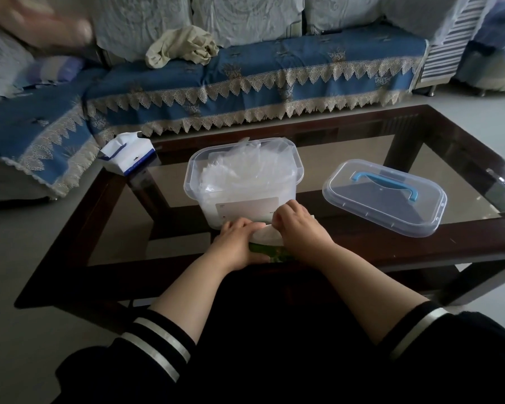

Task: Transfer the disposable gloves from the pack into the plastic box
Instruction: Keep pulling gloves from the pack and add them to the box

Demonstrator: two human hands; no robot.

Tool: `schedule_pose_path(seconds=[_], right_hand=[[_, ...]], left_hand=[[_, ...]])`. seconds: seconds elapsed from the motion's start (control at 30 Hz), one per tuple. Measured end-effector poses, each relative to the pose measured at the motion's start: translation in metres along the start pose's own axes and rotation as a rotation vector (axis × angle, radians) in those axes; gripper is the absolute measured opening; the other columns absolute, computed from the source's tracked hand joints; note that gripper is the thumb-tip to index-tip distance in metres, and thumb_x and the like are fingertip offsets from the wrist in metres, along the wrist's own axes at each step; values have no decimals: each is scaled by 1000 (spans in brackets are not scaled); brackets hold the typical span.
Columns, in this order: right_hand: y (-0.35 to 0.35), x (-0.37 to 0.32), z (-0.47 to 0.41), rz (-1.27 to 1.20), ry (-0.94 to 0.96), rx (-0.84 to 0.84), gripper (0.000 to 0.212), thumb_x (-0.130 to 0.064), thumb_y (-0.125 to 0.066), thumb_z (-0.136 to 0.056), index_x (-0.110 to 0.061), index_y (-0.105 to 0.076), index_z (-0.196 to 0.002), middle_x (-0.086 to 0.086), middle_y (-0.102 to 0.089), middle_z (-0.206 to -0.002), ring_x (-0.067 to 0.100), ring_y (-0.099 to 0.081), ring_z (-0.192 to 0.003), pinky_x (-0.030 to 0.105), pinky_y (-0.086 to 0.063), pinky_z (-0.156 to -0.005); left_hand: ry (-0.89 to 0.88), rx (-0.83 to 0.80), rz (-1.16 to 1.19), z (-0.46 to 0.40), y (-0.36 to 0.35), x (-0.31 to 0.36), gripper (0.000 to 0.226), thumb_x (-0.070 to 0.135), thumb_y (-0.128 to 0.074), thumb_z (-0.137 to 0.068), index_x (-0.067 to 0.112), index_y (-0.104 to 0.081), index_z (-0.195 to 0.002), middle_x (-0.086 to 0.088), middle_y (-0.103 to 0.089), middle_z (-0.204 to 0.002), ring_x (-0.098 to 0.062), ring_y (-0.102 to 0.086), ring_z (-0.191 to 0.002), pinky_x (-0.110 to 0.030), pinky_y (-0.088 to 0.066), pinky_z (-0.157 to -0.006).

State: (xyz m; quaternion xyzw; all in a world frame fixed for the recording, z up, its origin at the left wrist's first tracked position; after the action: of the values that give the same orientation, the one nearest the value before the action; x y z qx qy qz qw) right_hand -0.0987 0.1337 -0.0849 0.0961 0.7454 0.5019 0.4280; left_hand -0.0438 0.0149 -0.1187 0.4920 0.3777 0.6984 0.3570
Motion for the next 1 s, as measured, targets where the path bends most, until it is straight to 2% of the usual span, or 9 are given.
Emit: schedule_pose_path(seconds=[0.1,0.2,0.3,0.43,0.53,0.73,0.87,0.93,1.0], right_hand=[[16,1,1,-100,-17,128,12,-21,-50,-96,-14,-55,-105,2,-50,-114,21,-43,-107,41,-43,-89],[6,13,-1,-2,-111,-66,49,-46,-57,-90,-19,-50,-130,-1,-48,-127,22,-39,-120,38,-38,-100],[-6,13,-4,89,-110,-144,31,-33,-54,-92,-15,-63,-115,5,-55,-121,26,-46,-114,40,-42,-93],[20,6,-6,-477,-144,149,16,-19,-66,-89,-6,-69,-97,-1,-63,-80,14,-56,-75,30,-44,-71],[53,1,6,-968,-119,338,7,-12,-62,-91,-8,-66,-87,-1,-66,-75,12,-62,-74,31,-52,-76],[74,-2,13,-1096,-40,436,15,-15,-65,-89,-8,-61,-76,16,-55,-78,23,-50,-73,44,-45,-71],[76,1,11,-974,-39,411,12,-15,-69,-86,-18,-61,-78,3,-58,-71,19,-52,-69,38,-47,-67],[76,-5,13,-937,-26,378,19,-8,-68,-87,-26,-61,-86,-3,-65,-77,15,-60,-73,36,-52,-71],[71,-10,13,-947,-14,337,25,-6,-68,-86,-29,-61,-93,3,-69,-86,21,-65,-81,41,-56,-78]], left_hand=[[-16,-21,-18,-3,-2,2,68,45,-76,-75,43,-45,-136,7,-38,-136,-24,-26,-131,-43,-28,-111],[-21,-15,-24,-4,-3,3,73,45,-78,-75,38,-44,-139,6,-37,-141,-23,-24,-134,-42,-27,-113],[-16,-7,-4,-1,-2,3,78,44,-80,-74,35,-43,-142,7,-38,-141,-21,-25,-134,-40,-27,-114],[-17,-4,-45,-5,-2,4,63,43,-78,-75,30,-52,-130,0,-44,-137,-25,-31,-133,-39,-31,-109],[-43,-41,-103,-4,-7,7,66,45,-75,-77,30,-49,-136,1,-43,-139,-24,-30,-134,-39,-26,-112],[-32,63,-246,5,12,11,64,61,-63,-82,35,-48,-139,10,-47,-142,-18,-40,-132,-38,-32,-106],[-82,678,320,42,86,21,56,65,-43,-90,20,-68,-111,9,-67,-102,-13,-64,-97,-18,-46,-73],[-190,707,593,49,105,31,79,86,-31,-77,24,-61,-116,12,-65,-107,-3,-62,-103,-13,-47,-81],[-203,533,722,41,106,48,81,89,-38,-67,31,-51,-123,13,-62,-114,3,-57,-108,-11,-46,-88]])
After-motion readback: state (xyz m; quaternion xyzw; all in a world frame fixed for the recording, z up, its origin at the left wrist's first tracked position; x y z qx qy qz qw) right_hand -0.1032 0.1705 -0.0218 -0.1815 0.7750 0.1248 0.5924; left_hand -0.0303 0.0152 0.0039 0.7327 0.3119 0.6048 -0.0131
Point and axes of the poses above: each hand's wrist, its own z-axis away from the middle knuckle, its own y-axis out of the back of the hand, x = y × z, the point moved 8 cm from there along -z, towards the middle knuckle
